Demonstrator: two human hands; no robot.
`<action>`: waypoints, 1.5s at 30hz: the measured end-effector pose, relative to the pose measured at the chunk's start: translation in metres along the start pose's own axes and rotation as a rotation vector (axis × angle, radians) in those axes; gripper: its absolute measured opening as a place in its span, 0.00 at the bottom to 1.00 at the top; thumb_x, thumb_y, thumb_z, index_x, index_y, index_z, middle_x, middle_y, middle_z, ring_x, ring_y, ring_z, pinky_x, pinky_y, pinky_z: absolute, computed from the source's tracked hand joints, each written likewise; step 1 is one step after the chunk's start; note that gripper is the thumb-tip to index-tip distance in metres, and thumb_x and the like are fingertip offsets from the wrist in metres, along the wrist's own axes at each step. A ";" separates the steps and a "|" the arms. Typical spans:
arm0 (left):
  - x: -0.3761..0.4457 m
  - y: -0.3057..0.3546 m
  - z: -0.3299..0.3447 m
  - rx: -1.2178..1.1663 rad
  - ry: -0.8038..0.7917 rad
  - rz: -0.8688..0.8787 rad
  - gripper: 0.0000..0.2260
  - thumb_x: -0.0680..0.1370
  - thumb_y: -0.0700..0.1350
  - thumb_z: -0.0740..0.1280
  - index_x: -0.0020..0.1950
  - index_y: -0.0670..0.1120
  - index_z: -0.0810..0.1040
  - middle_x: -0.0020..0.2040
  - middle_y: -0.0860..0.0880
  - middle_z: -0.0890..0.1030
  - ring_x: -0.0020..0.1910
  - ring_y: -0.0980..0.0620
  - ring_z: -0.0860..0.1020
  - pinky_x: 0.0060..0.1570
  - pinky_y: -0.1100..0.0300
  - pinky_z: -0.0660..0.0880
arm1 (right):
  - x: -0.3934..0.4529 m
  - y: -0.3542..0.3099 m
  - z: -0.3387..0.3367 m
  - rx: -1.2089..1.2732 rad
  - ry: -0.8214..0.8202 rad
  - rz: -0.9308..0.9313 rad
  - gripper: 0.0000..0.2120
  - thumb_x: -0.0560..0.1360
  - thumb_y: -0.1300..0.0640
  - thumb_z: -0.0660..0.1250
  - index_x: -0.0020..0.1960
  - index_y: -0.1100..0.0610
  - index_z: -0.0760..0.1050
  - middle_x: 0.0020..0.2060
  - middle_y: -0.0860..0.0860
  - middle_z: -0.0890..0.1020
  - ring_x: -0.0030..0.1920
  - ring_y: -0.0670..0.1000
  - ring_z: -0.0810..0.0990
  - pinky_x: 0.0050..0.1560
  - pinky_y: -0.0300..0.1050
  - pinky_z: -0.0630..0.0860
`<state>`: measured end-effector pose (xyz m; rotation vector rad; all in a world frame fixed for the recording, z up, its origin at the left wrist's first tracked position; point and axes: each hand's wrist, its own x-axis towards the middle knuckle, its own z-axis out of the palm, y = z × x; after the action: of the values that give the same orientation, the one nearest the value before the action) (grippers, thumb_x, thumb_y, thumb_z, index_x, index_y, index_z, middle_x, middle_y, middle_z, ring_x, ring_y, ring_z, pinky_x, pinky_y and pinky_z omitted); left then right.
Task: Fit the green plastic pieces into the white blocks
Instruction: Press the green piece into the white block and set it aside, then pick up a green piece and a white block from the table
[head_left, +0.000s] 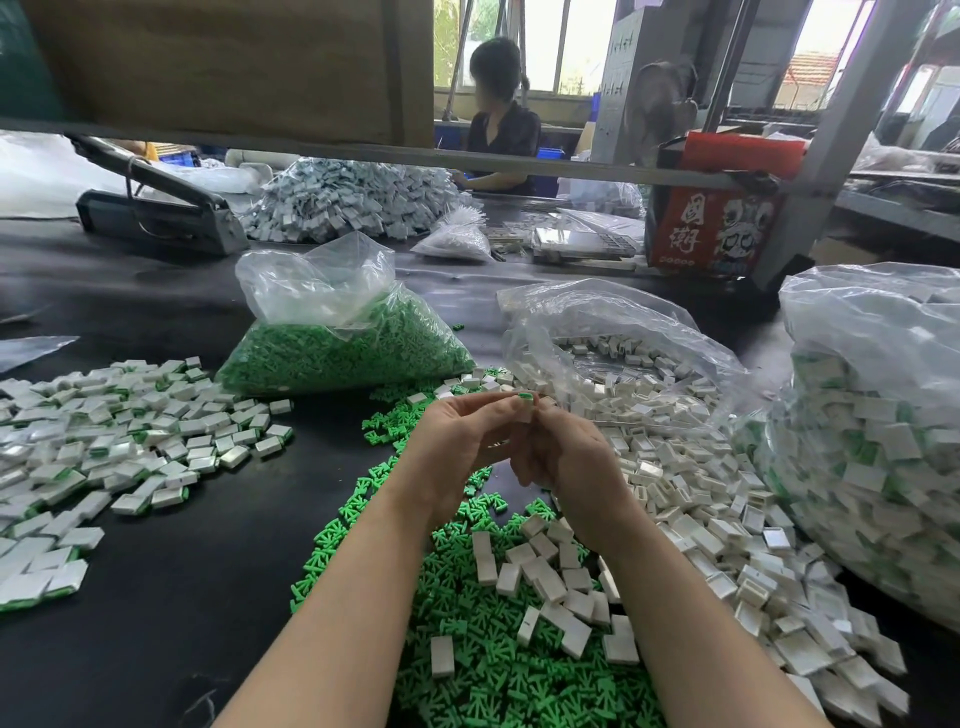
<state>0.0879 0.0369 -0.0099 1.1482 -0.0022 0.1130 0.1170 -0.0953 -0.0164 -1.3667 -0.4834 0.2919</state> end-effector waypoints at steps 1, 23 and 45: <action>0.000 0.001 -0.001 -0.024 0.003 -0.009 0.12 0.70 0.42 0.71 0.50 0.38 0.84 0.40 0.42 0.85 0.35 0.49 0.83 0.37 0.59 0.80 | 0.000 -0.001 0.000 -0.007 -0.002 0.008 0.18 0.83 0.55 0.52 0.42 0.61 0.75 0.25 0.52 0.74 0.26 0.49 0.68 0.28 0.41 0.63; -0.020 0.051 -0.116 -0.953 0.853 0.134 0.18 0.86 0.43 0.44 0.57 0.40 0.72 0.53 0.47 0.83 0.55 0.53 0.82 0.56 0.58 0.78 | 0.004 -0.007 -0.024 -1.645 0.411 0.101 0.09 0.78 0.54 0.61 0.55 0.53 0.77 0.46 0.48 0.81 0.48 0.51 0.77 0.49 0.47 0.77; -0.001 0.001 -0.024 0.953 0.169 -0.209 0.06 0.77 0.40 0.69 0.52 0.50 0.79 0.50 0.49 0.81 0.48 0.52 0.80 0.42 0.61 0.74 | 0.004 0.002 -0.022 -1.610 0.328 0.226 0.12 0.77 0.52 0.61 0.59 0.52 0.74 0.57 0.50 0.76 0.62 0.54 0.68 0.63 0.53 0.67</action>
<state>0.0851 0.0593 -0.0191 2.0765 0.3538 0.0175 0.1314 -0.1123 -0.0205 -2.9786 -0.2214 -0.2545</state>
